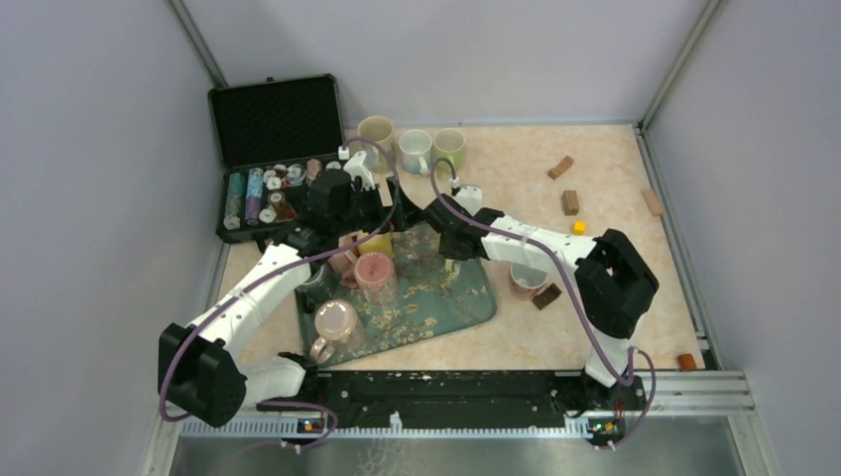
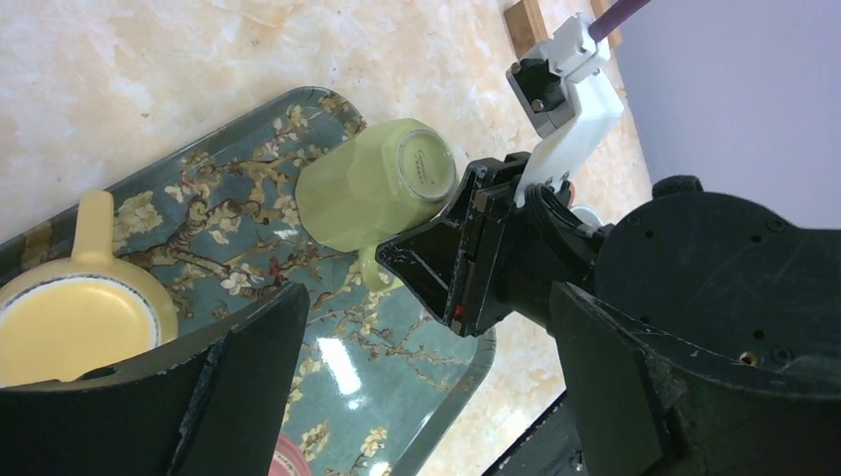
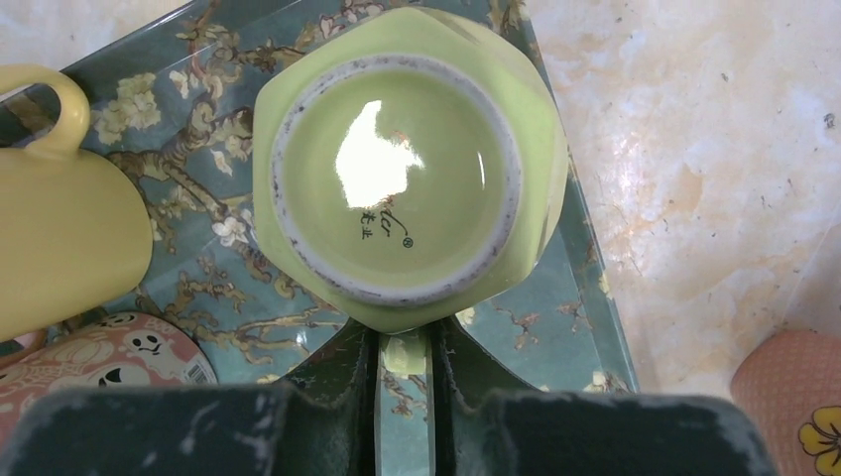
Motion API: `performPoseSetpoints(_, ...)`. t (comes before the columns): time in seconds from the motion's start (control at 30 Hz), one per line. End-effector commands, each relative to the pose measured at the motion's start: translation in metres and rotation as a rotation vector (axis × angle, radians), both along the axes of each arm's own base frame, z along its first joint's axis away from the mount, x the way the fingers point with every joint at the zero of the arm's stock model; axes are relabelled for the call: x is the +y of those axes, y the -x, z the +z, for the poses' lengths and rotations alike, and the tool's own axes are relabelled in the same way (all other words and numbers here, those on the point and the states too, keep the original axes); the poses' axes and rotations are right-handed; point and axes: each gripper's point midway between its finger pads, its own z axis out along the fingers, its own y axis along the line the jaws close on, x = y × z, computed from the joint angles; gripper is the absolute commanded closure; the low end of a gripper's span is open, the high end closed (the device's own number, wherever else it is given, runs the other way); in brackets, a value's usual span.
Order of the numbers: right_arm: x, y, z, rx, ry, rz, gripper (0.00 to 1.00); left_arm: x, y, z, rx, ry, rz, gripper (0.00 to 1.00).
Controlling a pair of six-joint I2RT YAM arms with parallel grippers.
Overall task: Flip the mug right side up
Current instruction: Turn over the cup on the tray.
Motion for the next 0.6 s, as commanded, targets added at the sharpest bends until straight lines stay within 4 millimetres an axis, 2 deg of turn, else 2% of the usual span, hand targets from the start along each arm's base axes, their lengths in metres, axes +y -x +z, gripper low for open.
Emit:
performPoseSetpoints(0.0,-0.015,-0.015,0.03,-0.06,-0.078,-0.018,1.0,-0.007,-0.007,0.015,-0.033,0.059,-0.007,0.02)
performPoseSetpoints(0.23,-0.01,-0.029,0.088,-0.18,-0.274,0.048,1.0,-0.019,-0.013,0.019,-0.004,0.122,-0.025,0.02)
performPoseSetpoints(0.47,-0.016,-0.043,0.13,-0.256,-0.508,0.051,1.0,-0.031,-0.013,0.026,0.052,0.216,-0.054,0.02)
performPoseSetpoints(0.57,-0.019,-0.047,0.158,-0.319,-0.621,0.064,1.0,-0.037,-0.015,0.038,0.04,0.274,-0.077,0.02)
